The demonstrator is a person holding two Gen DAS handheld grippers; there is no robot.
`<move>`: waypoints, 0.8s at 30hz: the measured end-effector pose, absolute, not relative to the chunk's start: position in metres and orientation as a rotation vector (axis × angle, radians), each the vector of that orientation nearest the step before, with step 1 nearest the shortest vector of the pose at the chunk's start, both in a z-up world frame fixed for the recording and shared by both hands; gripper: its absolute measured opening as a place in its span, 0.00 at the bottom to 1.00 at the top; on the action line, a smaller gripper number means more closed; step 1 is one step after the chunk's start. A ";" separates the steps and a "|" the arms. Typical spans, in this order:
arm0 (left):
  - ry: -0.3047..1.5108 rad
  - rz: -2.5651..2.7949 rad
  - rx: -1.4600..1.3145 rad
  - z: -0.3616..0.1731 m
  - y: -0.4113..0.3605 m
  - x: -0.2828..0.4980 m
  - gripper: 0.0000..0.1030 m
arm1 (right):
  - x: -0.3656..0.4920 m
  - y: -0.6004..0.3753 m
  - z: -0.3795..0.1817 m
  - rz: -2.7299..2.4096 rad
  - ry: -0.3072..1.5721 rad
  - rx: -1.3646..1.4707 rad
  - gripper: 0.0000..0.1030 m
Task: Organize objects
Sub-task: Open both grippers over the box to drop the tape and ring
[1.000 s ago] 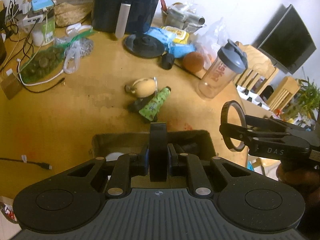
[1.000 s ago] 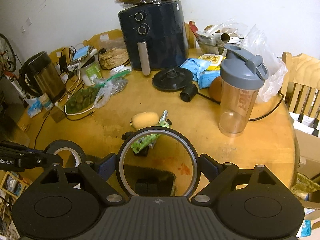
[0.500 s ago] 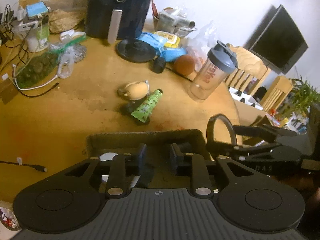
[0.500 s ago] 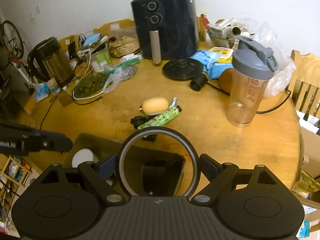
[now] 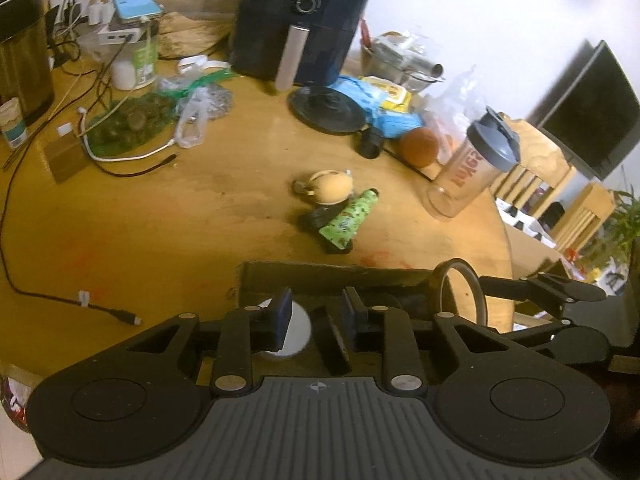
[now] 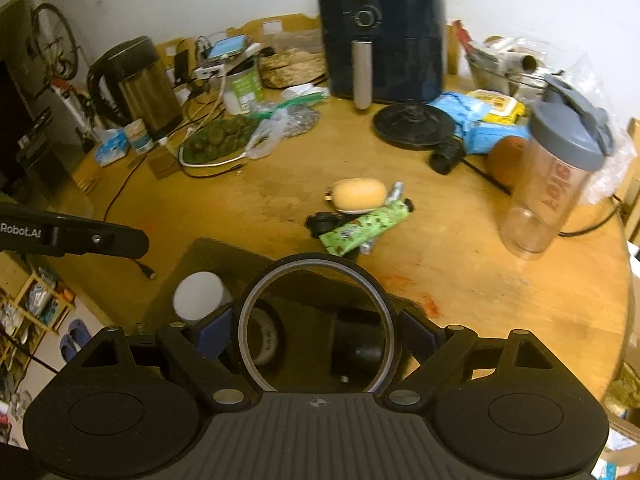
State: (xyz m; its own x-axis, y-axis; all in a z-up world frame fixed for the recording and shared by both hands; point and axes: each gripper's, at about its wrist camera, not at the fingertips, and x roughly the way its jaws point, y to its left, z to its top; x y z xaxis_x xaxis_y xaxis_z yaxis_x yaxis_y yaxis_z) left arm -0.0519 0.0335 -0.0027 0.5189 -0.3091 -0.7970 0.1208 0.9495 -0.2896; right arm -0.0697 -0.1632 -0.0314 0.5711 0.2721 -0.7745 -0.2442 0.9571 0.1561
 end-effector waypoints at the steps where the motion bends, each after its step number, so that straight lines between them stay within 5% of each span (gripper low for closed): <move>1: 0.993 -0.254 -0.211 -0.003 0.036 -0.052 0.27 | -0.068 -0.160 -0.031 0.311 0.915 0.030 0.87; 8: 0.992 -0.229 -0.225 -0.003 0.047 -0.049 0.27 | -0.060 -0.139 -0.028 0.376 0.925 0.003 0.88; 10: 0.994 -0.224 -0.226 -0.004 0.050 -0.048 0.27 | -0.057 -0.132 -0.030 0.378 0.934 -0.026 1.00; 24: 1.005 -0.254 -0.206 -0.007 0.058 -0.030 0.27 | -0.044 -0.122 -0.035 0.334 0.963 -0.010 1.00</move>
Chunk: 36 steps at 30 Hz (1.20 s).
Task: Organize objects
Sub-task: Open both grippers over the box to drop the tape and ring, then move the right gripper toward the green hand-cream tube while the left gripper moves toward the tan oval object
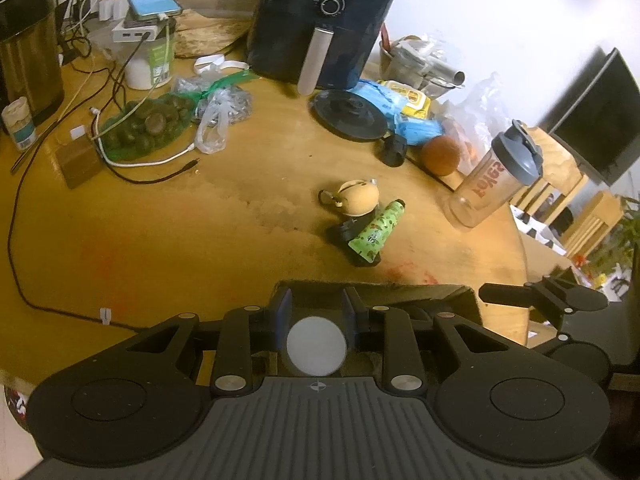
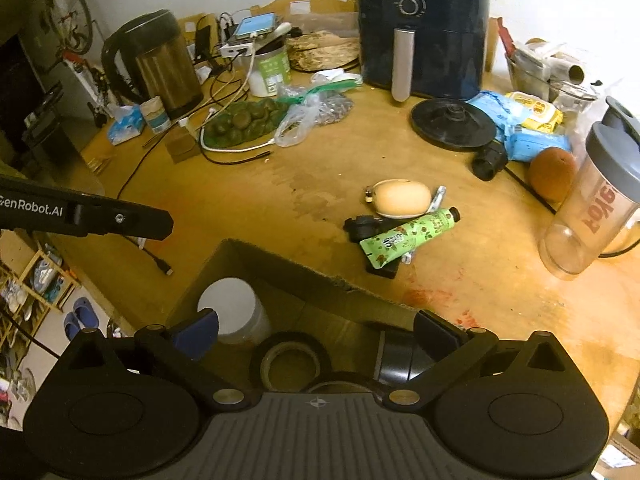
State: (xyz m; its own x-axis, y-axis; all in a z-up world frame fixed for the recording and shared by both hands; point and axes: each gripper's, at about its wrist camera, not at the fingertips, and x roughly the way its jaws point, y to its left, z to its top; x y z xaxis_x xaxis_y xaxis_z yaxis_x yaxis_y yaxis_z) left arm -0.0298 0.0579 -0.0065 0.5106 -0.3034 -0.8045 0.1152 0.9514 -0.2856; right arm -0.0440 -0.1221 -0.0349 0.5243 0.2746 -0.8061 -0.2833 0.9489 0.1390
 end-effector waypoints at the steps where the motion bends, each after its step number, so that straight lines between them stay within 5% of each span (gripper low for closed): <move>1: 1.005 -0.261 -0.202 -0.006 0.058 -0.027 0.27 | -0.043 -0.122 -0.035 0.324 0.963 -0.008 1.00; 24: 0.986 -0.393 -0.106 -0.007 0.046 -0.002 0.29 | -0.033 -0.143 -0.033 0.041 0.962 0.008 1.00; 25: 0.989 -0.393 -0.107 -0.007 0.046 -0.002 0.32 | -0.032 -0.144 -0.033 0.035 0.962 0.010 1.00; 26: 0.990 -0.390 -0.108 -0.008 0.047 -0.002 0.47 | -0.031 -0.145 -0.034 0.029 0.963 0.011 1.00; 29: 0.963 -0.364 -0.105 -0.006 0.050 -0.006 0.62 | -0.026 -0.146 -0.036 0.019 0.972 0.012 1.00; 36: 0.964 -0.336 -0.121 -0.004 0.057 -0.002 0.63 | -0.008 -0.145 -0.041 0.016 0.987 0.004 1.00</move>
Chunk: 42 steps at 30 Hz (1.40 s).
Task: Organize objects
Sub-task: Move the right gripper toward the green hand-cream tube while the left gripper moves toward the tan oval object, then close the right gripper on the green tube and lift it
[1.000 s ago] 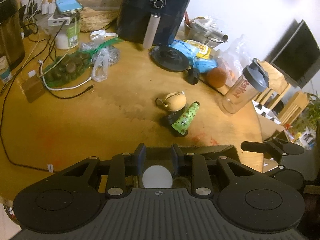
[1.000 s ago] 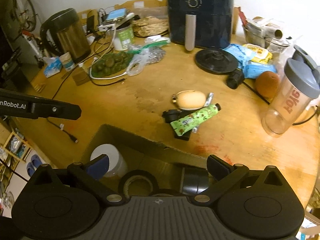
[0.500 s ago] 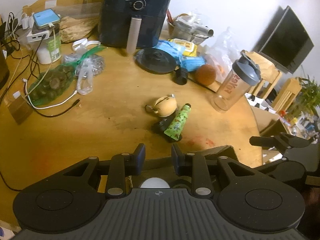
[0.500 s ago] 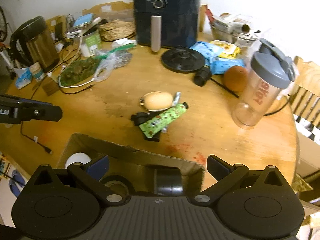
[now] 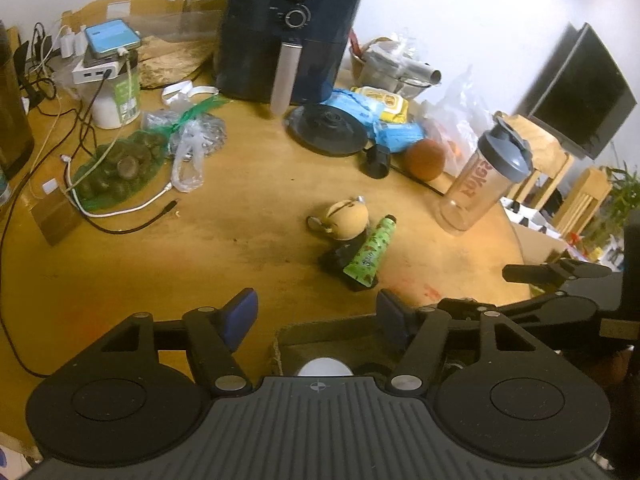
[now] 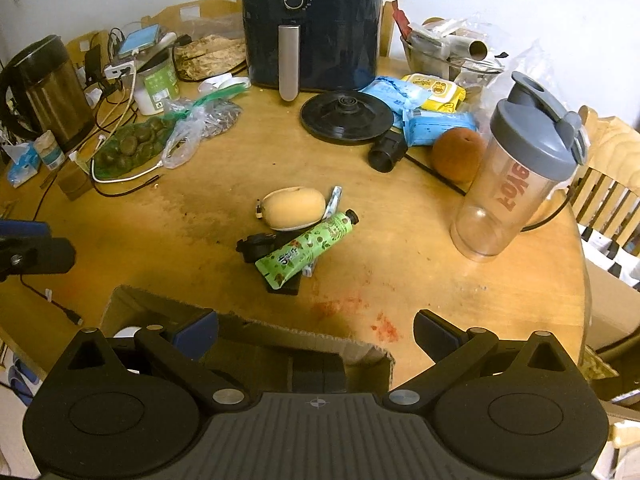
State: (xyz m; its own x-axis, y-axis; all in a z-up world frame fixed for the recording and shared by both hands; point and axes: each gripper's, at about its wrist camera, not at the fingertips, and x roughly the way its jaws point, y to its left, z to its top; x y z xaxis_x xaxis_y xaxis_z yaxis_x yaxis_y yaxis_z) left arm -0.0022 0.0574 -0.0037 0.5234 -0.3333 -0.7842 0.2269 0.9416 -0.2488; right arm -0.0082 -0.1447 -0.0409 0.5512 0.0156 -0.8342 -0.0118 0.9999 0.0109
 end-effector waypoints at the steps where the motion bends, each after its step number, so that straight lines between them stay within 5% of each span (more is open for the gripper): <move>1: 0.963 -0.332 -0.122 -0.004 0.058 -0.001 0.63 | -0.005 -0.145 -0.041 0.015 0.987 0.006 1.00; 22: 0.976 -0.277 -0.179 -0.008 0.058 0.014 0.63 | 0.070 -0.165 -0.066 0.106 1.007 0.073 0.98; 42: 0.999 -0.112 -0.252 -0.009 0.072 0.002 0.63 | 0.133 -0.170 -0.135 0.066 1.155 0.198 0.58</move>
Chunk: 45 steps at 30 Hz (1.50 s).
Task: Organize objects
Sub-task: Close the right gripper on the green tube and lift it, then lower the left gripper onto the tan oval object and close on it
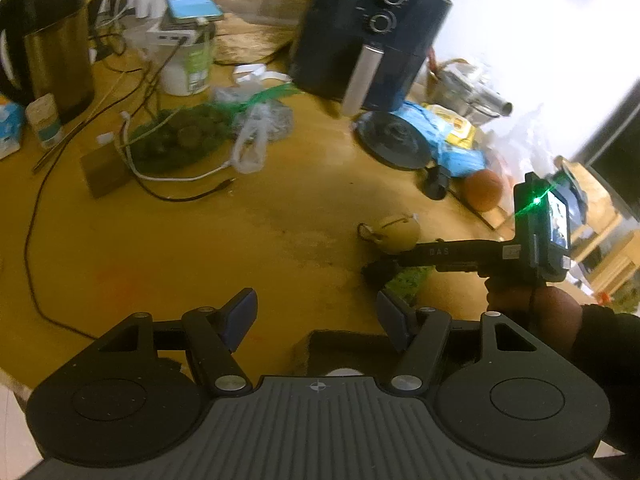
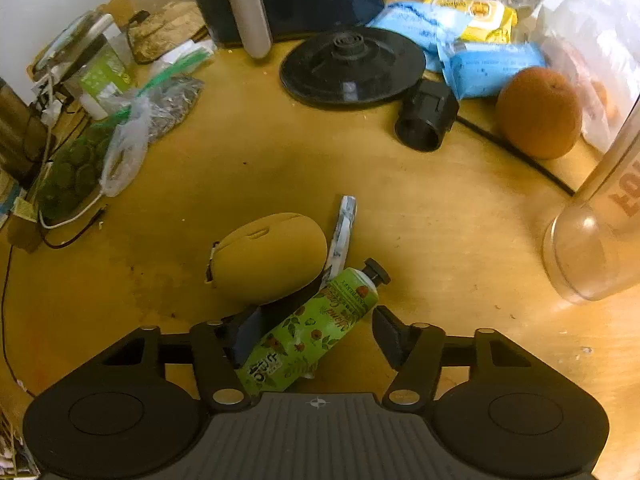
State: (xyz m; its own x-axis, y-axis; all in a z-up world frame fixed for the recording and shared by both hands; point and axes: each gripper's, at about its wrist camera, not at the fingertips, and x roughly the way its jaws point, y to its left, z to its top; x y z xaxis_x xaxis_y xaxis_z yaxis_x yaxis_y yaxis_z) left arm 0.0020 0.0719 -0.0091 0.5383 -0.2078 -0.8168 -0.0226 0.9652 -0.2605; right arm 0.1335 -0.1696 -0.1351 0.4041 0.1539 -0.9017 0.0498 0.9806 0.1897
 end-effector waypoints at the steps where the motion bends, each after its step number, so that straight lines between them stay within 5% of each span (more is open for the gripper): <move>1: 1.000 -0.103 -0.258 -0.009 0.073 0.002 0.63 | 0.135 -0.169 -0.137 0.063 1.162 0.201 0.57; 6: 1.000 -0.069 -0.278 -0.009 0.078 -0.002 0.63 | 0.134 -0.168 -0.139 0.098 1.152 0.217 0.38; 12: 1.000 -0.077 -0.277 -0.010 0.074 -0.002 0.63 | 0.134 -0.176 -0.136 0.087 1.138 0.215 0.28; 45: 1.027 -0.222 -0.159 -0.012 0.028 0.036 0.63 | 0.106 -0.223 -0.144 -0.021 1.156 0.093 0.29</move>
